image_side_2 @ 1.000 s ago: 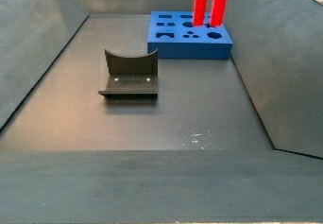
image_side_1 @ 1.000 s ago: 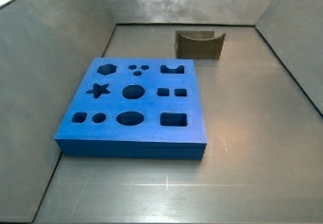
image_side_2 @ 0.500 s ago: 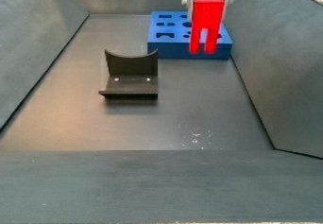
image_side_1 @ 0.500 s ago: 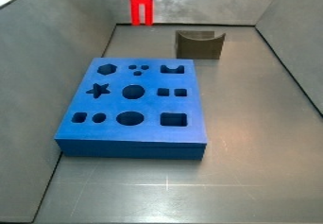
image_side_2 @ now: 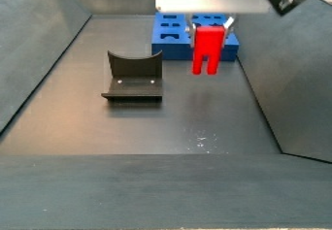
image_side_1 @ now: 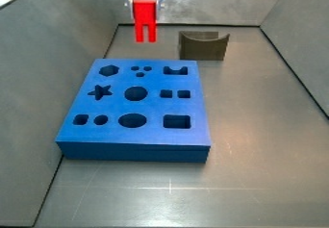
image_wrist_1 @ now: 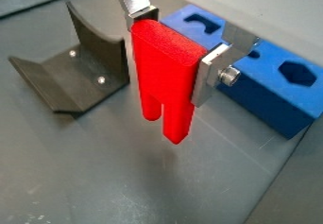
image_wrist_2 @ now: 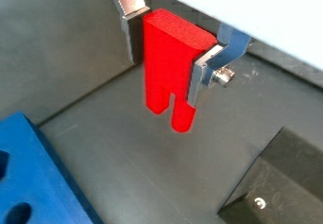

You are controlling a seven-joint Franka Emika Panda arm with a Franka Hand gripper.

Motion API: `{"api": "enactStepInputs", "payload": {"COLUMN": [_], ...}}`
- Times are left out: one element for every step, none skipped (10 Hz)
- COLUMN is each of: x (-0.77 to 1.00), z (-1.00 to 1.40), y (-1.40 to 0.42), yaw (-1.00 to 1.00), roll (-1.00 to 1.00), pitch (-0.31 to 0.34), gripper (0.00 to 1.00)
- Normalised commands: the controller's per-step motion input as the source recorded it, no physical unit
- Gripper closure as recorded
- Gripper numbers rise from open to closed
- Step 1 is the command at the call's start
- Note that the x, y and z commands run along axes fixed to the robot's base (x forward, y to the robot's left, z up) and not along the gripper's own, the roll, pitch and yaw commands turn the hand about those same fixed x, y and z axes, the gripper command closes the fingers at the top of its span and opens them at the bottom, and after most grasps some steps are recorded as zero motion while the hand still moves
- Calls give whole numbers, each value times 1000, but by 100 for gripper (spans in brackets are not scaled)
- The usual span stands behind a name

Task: Pick up the square-circle object. Move up. Place the square-circle object on the fixture. Regrasp the square-circle object. Rotate the square-circle object. Move to above the board. Insert the square-circle object.
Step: Rotate the square-circle object.

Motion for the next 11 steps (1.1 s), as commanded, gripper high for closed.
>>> {"api": "enactStepInputs", "payload": {"x": [24,27,27,27,33,23,23,11,0,0,-16], "z": [-819,-648,-525,-368,-219,-200,-200,-204,0,1000,1000], "y": [24,17,14,11,9,7,7,6,0,0,-5], "yaw": [-19,-8,-2,2,3,3,3,5,5,5,6], "roll": [76,91,103,121,139,140,140,138,138,136,130], "pitch": [-30,-32,-26,-17,-11,-1,-1,5,4,6,22], "gripper": [100,100,100,100,100,100,100,100,0,0,0]}}
